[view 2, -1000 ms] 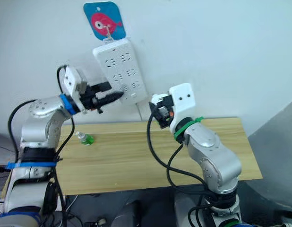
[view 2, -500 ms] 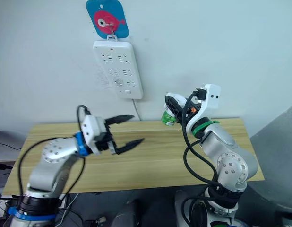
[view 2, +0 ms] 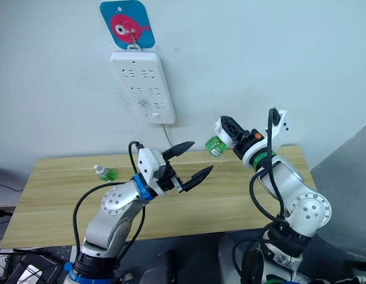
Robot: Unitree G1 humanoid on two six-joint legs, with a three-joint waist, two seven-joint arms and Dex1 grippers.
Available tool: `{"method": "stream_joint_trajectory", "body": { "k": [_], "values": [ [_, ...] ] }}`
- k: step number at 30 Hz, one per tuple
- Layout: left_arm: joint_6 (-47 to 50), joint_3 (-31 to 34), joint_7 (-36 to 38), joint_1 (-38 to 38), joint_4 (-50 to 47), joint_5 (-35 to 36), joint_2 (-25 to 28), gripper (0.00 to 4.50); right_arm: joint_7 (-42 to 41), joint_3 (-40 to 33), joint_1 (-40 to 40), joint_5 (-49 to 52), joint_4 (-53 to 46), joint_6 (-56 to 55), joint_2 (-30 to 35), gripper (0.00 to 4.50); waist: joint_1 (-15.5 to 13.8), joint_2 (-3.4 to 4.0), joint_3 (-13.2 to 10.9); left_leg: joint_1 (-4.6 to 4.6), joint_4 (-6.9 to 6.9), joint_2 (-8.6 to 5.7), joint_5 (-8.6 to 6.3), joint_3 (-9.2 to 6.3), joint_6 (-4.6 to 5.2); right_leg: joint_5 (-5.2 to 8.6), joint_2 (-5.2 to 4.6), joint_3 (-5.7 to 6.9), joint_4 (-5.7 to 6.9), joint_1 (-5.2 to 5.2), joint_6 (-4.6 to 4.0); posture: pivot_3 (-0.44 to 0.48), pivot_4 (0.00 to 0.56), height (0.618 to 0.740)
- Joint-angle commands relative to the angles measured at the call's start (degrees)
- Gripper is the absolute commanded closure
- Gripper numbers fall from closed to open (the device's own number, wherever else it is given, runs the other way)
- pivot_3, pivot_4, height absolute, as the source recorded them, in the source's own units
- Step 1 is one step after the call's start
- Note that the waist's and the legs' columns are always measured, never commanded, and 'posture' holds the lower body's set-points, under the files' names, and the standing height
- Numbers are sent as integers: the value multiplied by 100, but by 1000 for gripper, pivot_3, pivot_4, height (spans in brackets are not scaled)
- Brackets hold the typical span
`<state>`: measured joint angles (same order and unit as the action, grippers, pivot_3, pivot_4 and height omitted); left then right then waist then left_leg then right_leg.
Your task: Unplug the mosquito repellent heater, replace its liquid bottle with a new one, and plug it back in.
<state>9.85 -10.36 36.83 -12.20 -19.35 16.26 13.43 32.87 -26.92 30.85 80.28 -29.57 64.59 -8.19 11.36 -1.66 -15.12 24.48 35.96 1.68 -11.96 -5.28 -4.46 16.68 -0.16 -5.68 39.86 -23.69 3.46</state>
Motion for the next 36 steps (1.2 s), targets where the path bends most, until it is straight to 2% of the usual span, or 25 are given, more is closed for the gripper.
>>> {"method": "stream_joint_trajectory", "body": {
  "k": [1,7,13,17,30,33,36],
  "values": [
    [71,-80,-239,-366,-59,46,-281,0,466,478,140,894,-81,-608,188,1517,-4,0,0,1,2,-1,0,0,0,1,0,0,0,0,1,-255,241,740],
    [74,40,-405,-664,-101,118,-435,0,747,1075,-89,1440,-120,-1329,797,1517,-5,3,2,1,1,0,0,-1,0,6,1,2,-9,4,12,-268,234,740],
    [236,253,-286,-328,-488,283,26,0,743,1434,-183,1582,-123,-1886,1322,1517,26,5,2,0,-2,2,0,-1,1,6,3,1,-11,3,11,-272,231,740],
    [332,271,-229,-137,-614,399,193,0,727,1608,-212,1641,-114,-2224,1502,1517,9,5,3,1,0,2,0,1,1,8,2,-2,-14,3,15,-268,230,740],
    [409,199,-223,-365,-661,576,101,0,745,2039,-303,1954,-145,-2768,2031,1517,-10,5,3,6,-1,2,0,3,1,4,1,-3,-27,5,11,-267,224,740],
    [348,143,-220,-348,-584,543,77,580,713,2103,-303,1997,-146,-2844,2078,1517,-11,5,3,5,0,2,0,3,1,5,2,-3,-27,5,12,-266,223,740],
    [284,120,-274,-440,-466,476,-5,1464,699,2163,-304,2047,-153,-2897,2130,1517,-13,5,3,5,1,1,0,5,1,4,1,-5,-27,5,11,-267,223,740]
  ]
}}
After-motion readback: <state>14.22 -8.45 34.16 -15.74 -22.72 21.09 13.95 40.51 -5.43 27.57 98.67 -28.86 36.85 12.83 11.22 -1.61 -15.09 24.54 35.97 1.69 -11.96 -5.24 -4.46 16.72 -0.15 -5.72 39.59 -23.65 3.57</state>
